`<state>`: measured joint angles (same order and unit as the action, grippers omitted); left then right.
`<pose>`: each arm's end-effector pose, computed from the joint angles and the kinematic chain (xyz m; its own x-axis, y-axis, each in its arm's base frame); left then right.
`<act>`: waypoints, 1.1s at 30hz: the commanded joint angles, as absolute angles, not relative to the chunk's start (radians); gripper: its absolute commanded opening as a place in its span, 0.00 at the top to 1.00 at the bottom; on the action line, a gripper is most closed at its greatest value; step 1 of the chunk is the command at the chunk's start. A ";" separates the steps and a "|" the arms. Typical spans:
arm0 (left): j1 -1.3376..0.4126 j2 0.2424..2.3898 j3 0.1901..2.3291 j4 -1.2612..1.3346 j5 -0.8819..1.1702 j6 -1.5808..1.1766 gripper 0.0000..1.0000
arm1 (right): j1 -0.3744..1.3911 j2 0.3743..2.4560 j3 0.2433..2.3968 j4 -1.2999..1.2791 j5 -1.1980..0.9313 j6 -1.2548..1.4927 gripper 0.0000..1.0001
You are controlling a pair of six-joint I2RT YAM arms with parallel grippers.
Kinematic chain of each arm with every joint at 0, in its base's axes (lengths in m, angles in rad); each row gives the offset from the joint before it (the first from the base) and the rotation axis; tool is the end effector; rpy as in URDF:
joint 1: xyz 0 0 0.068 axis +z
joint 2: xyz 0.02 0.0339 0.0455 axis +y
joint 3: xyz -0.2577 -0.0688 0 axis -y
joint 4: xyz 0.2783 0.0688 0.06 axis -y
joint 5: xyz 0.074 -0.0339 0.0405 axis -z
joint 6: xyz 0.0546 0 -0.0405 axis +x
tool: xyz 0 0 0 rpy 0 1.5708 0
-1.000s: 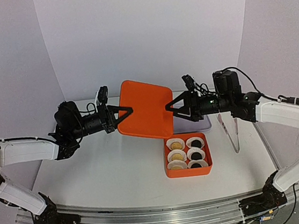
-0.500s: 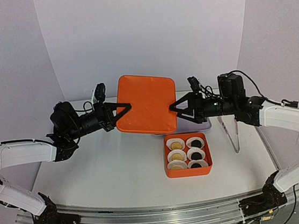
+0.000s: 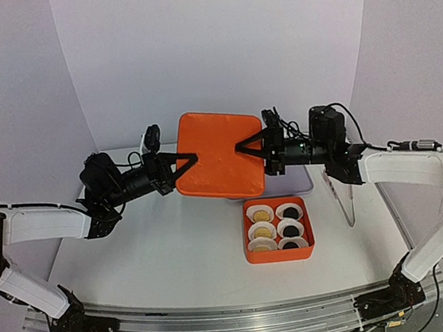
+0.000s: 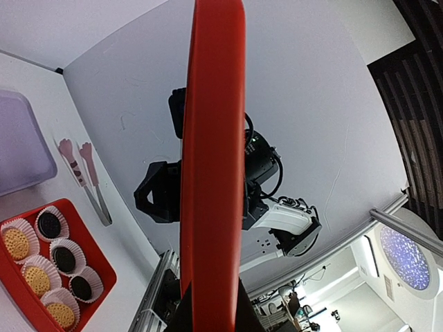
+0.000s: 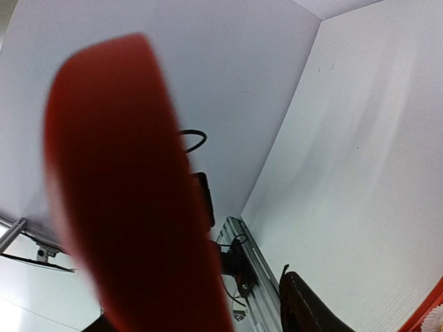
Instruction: Pack the cookies
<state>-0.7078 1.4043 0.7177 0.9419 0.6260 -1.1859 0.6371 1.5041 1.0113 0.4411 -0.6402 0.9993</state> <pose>0.2413 -0.2486 0.2675 -0.8155 -0.2907 -0.5004 0.5374 -0.0594 -0.8412 0.2973 0.2606 0.2857 -0.8271 0.2271 -0.5142 -0.4825 0.1826 0.8567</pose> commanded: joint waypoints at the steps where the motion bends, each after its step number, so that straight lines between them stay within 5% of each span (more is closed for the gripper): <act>1: -0.709 1.412 0.742 1.046 0.629 -1.219 1.00 | 0.633 1.519 1.059 0.619 -0.688 1.108 0.52; 6: -0.708 1.401 0.725 1.024 0.593 -1.218 0.96 | 0.633 1.493 1.039 0.621 -0.670 1.109 0.85; 9: -0.709 1.390 0.724 0.989 0.583 -1.199 0.62 | 0.633 1.485 1.025 0.618 -0.669 1.121 1.00; 10: -0.709 1.384 0.724 0.969 0.579 -1.188 0.52 | 0.631 1.484 1.021 0.616 -0.677 1.123 1.00; 12: -0.709 1.368 0.729 0.894 0.550 -1.161 0.17 | 0.623 1.482 1.012 0.607 -0.685 1.138 1.00; 14: -0.709 1.344 0.746 0.755 0.513 -1.108 0.03 | 0.610 1.469 0.996 0.590 -0.694 1.144 1.00; 24: -0.710 1.281 0.828 0.127 0.223 -0.930 0.00 | 0.516 1.208 0.879 -0.041 -0.638 0.877 1.00; 33: -0.725 1.476 0.916 0.155 0.365 -0.893 0.00 | 0.370 1.093 0.730 -0.153 -0.780 0.929 1.00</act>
<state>-0.7111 1.3967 0.8372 0.1567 0.2993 -0.9375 0.4061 1.1012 0.7706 -0.0885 -0.6984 0.9392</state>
